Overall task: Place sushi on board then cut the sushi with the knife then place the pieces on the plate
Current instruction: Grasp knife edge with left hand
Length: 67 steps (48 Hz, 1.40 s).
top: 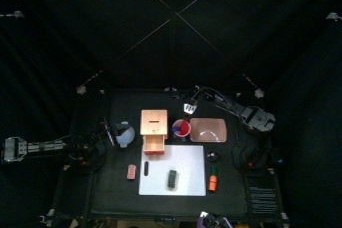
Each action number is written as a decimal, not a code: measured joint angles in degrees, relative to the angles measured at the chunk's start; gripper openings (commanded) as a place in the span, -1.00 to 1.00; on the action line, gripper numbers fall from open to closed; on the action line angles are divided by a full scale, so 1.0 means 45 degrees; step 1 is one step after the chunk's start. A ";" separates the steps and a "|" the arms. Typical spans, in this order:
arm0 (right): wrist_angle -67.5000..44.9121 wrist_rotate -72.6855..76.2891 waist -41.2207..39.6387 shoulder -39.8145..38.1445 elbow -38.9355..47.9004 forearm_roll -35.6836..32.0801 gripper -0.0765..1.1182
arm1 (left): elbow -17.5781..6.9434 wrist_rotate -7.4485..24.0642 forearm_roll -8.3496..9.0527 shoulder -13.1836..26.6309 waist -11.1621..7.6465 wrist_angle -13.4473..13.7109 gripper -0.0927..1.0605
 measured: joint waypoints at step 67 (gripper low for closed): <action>-0.6699 -0.0273 0.0586 -1.1563 0.8027 0.0371 -0.16 | -0.1074 0.0059 0.2012 0.0020 0.0039 0.0703 -0.68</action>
